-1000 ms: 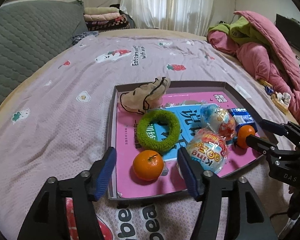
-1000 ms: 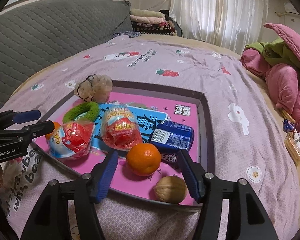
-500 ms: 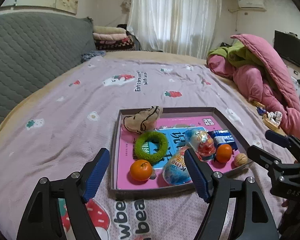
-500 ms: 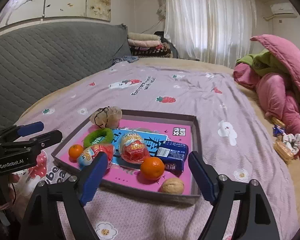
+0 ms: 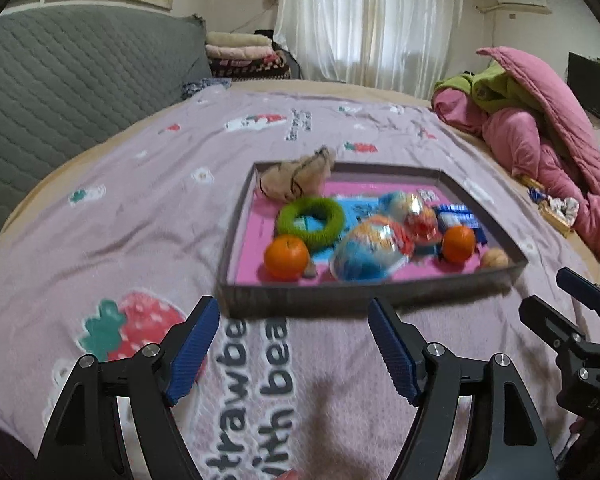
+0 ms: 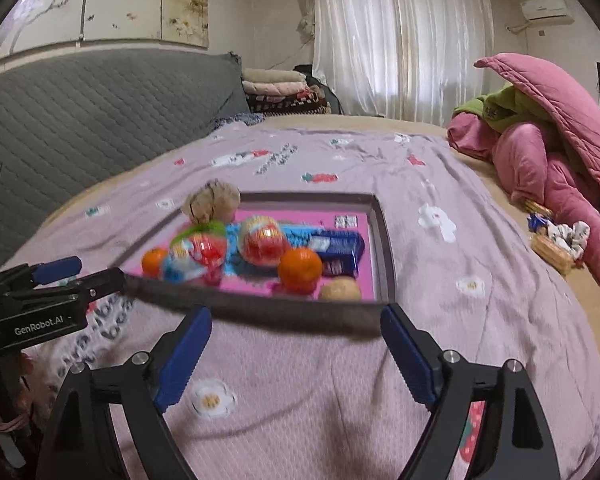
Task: Organize objects
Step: 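Withdraw both open grippers away from the tray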
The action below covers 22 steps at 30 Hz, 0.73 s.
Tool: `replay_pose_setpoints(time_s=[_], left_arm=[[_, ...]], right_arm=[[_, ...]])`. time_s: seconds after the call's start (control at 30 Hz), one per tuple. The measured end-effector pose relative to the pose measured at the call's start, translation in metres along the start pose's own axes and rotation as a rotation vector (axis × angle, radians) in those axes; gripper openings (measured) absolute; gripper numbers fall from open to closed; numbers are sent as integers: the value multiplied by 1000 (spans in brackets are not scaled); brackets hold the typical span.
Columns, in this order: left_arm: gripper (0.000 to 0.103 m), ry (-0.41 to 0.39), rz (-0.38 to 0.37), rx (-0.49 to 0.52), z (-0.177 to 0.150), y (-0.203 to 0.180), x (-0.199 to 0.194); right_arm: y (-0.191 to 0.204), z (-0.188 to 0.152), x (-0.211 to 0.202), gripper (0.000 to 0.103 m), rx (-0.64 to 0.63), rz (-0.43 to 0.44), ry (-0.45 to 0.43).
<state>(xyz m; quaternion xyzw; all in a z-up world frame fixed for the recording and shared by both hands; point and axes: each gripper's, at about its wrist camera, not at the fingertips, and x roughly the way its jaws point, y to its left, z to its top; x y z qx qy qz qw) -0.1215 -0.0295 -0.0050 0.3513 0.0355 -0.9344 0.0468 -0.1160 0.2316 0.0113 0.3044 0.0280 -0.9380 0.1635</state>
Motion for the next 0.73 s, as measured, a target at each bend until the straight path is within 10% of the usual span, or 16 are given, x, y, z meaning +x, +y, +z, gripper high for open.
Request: replay_pose_setpoints(time_s=[0.73], left_arm=[[78, 48, -17, 63, -28, -23, 16]], right_arm=[[-1, -18, 18, 86, -3, 6, 49]])
